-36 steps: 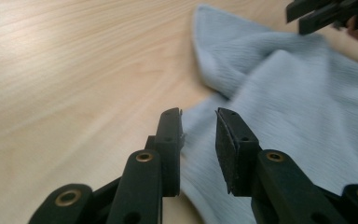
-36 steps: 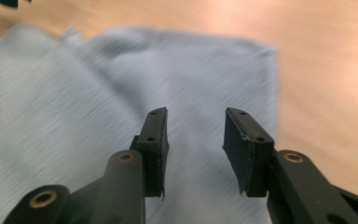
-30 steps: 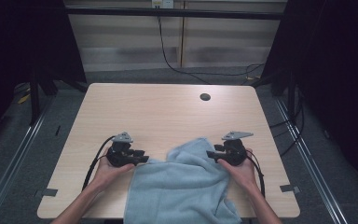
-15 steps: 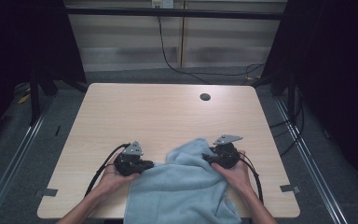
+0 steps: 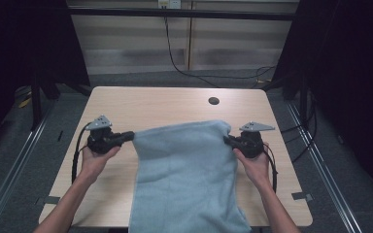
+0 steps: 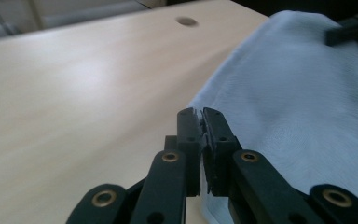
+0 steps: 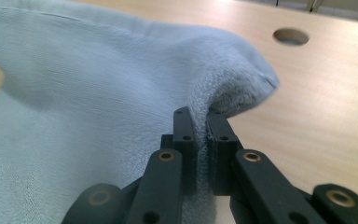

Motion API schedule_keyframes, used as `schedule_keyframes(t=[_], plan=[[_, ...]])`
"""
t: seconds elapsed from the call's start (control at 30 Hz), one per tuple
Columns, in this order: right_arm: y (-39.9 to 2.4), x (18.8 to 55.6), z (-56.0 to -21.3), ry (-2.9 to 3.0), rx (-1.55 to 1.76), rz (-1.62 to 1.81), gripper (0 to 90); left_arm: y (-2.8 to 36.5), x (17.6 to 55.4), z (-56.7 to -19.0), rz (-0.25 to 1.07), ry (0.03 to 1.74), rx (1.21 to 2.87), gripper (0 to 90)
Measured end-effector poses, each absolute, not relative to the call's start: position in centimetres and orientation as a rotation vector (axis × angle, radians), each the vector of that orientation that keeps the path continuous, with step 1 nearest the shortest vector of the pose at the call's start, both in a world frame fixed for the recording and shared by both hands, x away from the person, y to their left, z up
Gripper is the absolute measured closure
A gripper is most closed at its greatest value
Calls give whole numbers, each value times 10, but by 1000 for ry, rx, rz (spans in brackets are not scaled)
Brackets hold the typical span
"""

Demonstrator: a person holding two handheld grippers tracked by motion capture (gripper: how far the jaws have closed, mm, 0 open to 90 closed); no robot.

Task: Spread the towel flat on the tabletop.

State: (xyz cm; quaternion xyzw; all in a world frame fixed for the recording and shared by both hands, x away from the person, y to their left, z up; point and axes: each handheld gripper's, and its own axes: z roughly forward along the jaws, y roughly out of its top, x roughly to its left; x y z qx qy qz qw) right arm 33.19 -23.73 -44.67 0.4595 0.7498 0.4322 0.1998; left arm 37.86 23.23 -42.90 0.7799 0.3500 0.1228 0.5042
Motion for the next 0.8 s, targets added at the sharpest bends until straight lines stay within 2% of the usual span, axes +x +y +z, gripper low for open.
schedule_keyframes(t=[0.07,0.13,0.17,0.2,0.27,0.33,0.47,0.57,0.7,0.8], plan=[[-239,340,-442,2084,1308,1242,791,236,390,-428,314,899,1838,857],[-238,346,-443,2054,1315,1207,661,235,395,-432,318,929,1841,835],[-238,348,-443,2046,1321,1196,596,234,397,-435,316,958,1852,784],[-239,350,-445,2042,1335,1194,555,234,398,-439,299,977,1851,680],[-240,348,-447,2062,1348,1199,503,234,393,-446,284,982,1860,640],[-241,342,-449,2086,1331,1180,504,234,387,-453,238,978,1886,595],[-239,322,-458,2196,1304,1184,576,219,363,-472,151,882,1991,619],[-234,308,-474,2283,1294,1162,591,203,348,-490,96,833,2080,619],[-230,296,-497,2361,1311,1128,590,189,342,-502,142,807,2172,583],[-228,287,-500,2382,1306,1089,576,188,340,-504,153,796,2152,565]])
